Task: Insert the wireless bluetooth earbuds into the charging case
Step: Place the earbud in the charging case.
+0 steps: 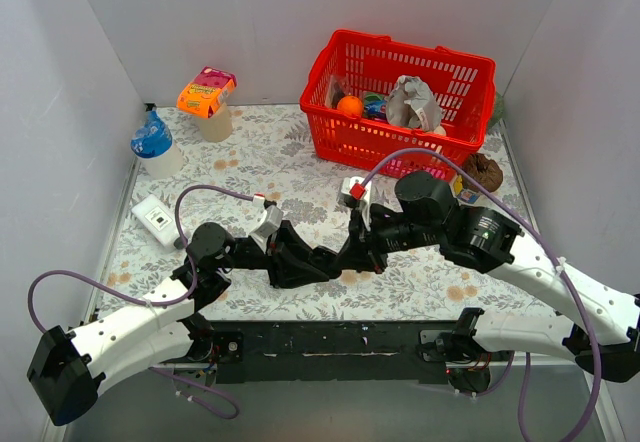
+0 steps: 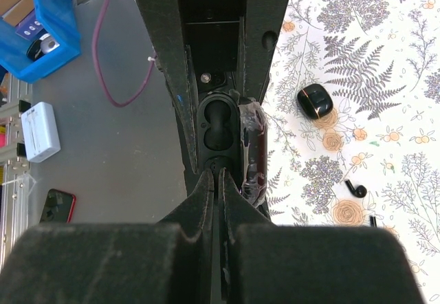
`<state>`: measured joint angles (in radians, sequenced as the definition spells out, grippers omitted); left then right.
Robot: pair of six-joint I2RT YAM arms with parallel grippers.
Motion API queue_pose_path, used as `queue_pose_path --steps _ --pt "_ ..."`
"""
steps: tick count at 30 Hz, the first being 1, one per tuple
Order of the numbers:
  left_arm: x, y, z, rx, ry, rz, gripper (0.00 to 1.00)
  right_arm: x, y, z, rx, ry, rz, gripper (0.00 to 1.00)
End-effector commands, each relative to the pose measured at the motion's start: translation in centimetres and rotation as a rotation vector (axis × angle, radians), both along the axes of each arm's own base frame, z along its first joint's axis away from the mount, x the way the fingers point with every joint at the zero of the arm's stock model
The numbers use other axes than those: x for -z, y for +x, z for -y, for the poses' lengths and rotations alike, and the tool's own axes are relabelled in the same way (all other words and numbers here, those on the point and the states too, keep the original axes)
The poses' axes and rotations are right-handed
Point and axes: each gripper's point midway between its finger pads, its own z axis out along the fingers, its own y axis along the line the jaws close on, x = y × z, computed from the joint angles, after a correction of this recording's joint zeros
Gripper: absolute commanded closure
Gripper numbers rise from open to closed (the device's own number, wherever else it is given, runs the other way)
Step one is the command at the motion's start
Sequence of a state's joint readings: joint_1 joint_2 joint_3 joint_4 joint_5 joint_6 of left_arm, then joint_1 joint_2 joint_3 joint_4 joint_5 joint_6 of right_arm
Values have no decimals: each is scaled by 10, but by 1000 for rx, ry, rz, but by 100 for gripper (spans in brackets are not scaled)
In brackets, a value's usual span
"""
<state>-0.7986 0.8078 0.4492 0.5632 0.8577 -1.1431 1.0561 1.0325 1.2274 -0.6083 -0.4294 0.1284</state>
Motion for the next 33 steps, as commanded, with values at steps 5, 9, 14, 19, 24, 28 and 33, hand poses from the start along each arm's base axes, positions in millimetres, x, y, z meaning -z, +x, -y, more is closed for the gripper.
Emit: queue_pose_path --steps 5,9,14,19,24,28,33 --pt "-16 -2 -3 -13 -67 59 100 10 -1 -4 0 -24 -11 99" --pt "-16 -1 -3 -19 -65 61 100 7 4 0 47 -33 -2 72" --pt "-11 -1 -3 -20 -57 54 100 -22 11 4 101 21 37 60" --pt "-9 1 -4 -37 -55 47 100 -58 20 13 168 83 103 55" --pt "-8 1 -5 -44 -53 50 100 -67 40 27 300 108 175 58" --pt "-8 2 -4 -49 -45 50 100 -43 58 23 390 28 151 75" --pt "-9 4 -5 -66 -41 53 100 -21 59 7 363 -18 100 82"
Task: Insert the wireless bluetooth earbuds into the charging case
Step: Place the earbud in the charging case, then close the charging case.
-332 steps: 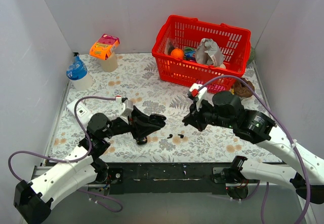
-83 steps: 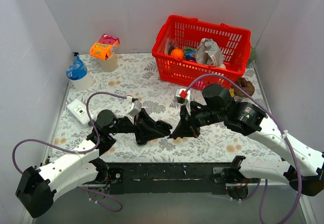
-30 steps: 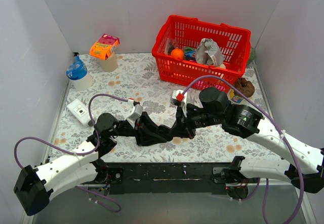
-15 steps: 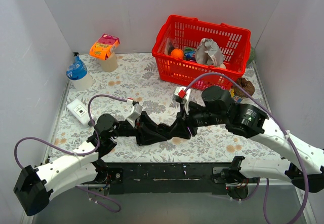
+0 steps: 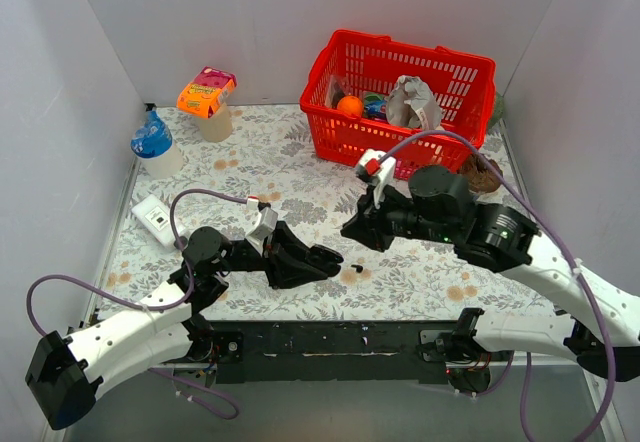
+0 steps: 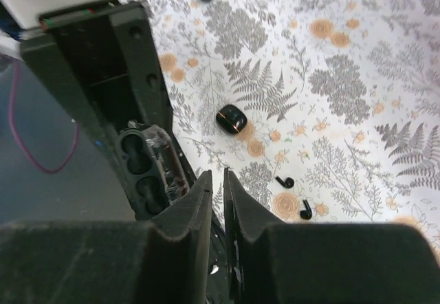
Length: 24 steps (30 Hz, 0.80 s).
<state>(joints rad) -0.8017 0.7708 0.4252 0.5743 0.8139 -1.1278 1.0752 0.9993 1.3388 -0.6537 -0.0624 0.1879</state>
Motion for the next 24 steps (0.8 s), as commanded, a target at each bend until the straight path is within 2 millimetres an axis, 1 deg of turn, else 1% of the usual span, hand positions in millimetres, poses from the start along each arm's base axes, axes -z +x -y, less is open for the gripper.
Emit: queue_pose_path --steps 1,8,10,17,18,23,24 --pt "-6 2 -2 -26 -9 26 100 20 8 -14 14 -37 -42 81" --pt "-6 4 -2 -44 -7 32 100 27 -2 -25 -71 -42 -67 80" --pt "-6 5 -2 -47 -9 34 100 24 -9 -27 -114 -21 -68 80" --pt "-6 7 1 -48 -10 33 100 29 -27 -29 -214 -17 -97 80" --pt "-6 7 1 -47 -10 35 100 33 -28 -29 -216 -23 -102 80" --pt "-5 9 2 -52 -5 29 100 34 -27 -26 -199 -18 -95 80" --pt "-5 9 2 -52 -6 30 100 32 -19 -22 -152 -19 -75 80"
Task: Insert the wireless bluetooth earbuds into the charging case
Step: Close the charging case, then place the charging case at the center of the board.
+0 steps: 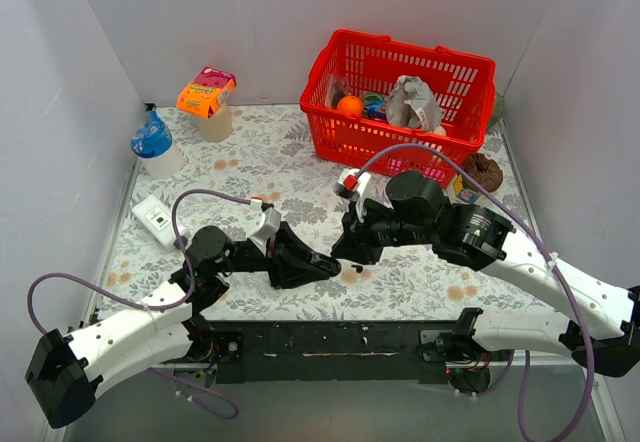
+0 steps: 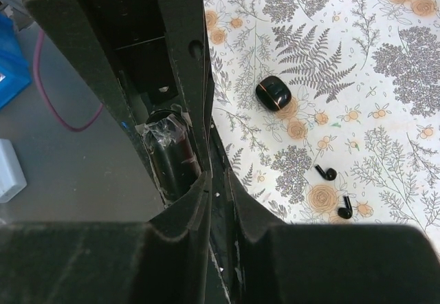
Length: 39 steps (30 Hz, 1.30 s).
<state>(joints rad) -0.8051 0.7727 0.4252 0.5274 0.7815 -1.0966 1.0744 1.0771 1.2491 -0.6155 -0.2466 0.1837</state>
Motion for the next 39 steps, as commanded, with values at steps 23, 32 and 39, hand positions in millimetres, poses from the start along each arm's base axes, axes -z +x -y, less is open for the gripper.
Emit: queue_pose_path --steps 23,32,39 --pt "196 195 -36 -641 540 -715 100 147 39 80 558 -81 -51 78" --pt "237 211 -54 -672 634 -848 92 165 29 86 556 -57 -94 78" --pt "262 207 -61 -672 695 -927 62 166 27 90 554 -75 -95 78"
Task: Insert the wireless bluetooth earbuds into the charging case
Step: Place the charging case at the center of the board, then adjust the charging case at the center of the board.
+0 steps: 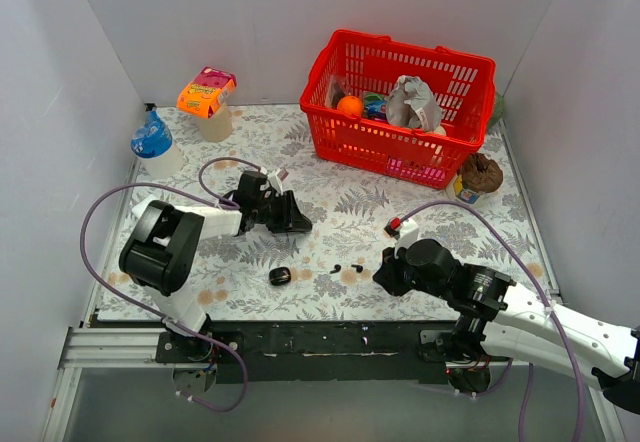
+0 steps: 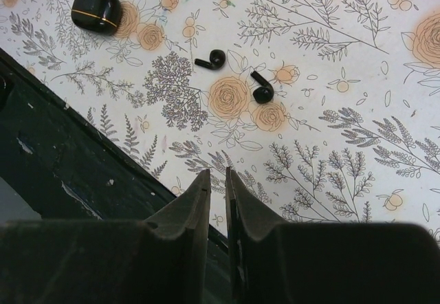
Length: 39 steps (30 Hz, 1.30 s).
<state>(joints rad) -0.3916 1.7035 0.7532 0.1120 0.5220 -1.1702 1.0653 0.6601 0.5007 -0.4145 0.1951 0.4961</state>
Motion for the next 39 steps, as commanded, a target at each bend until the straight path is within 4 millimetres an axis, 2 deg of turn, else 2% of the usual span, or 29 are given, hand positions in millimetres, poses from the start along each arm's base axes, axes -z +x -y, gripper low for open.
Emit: queue_pose_path --steps 1,3,4,5,8,9,10,11,12,14,18,19,20,22,24,25,26,27,28,34,39 --pt "20 -7 -16 -23 84 -73 60 -13 2 -4 8 45 15 78" --pt "9 1 -23 -46 118 -50 55 -13 1 -2 11 43 12 78" --pt "10 -3 -33 -50 163 -70 54 -15 1 -1 12 45 12 78" --pt "-5 4 -40 -78 190 -22 52 -17 0 0 12 52 15 78" --pt "-24 8 -66 -142 301 30 42 -19 0 2 14 61 26 78" --pt "-44 12 -71 -171 306 75 39 -19 1 2 13 59 33 77" --pt "-47 7 -79 -191 340 65 18 -18 2 3 20 54 38 77" --pt "-52 7 -85 -241 347 62 2 -16 4 4 24 44 41 77" --pt "-66 10 -95 -308 364 98 2 -16 4 4 26 41 44 77" --pt "-73 4 -100 -375 338 87 2 -14 7 3 27 30 49 77" --pt "-91 -15 -88 -555 81 16 2 -12 8 -3 17 27 43 77" --pt "-107 -25 -75 -509 -20 28 2 -13 7 -5 9 31 42 77" --pt "-100 -35 -73 -521 -44 -14 2 -11 7 -6 3 24 36 77" --pt "-99 -52 -63 -575 -70 -44 2 -12 5 -10 -10 30 28 77" --pt "-103 -65 -62 -646 -33 -9 2 -11 6 -12 -16 28 24 77" --pt "-91 -91 -53 -657 12 -80 2 -12 5 -13 -21 34 23 77" --pt "-83 -89 -67 -748 91 -52 2 -12 6 -14 -21 36 27 77" --pt "-80 -95 -69 -781 117 -67 2 -10 5 -14 -23 31 22 77" --pt "-68 -110 -74 -787 185 -98 2 -11 5 -16 -27 38 23 77" --pt "-39 -127 -89 -919 183 -209 2 -9 2 -22 -35 57 -9 77" --pt "-36 -130 -90 -923 121 -204 2 -7 -1 -22 -33 74 -23 78"
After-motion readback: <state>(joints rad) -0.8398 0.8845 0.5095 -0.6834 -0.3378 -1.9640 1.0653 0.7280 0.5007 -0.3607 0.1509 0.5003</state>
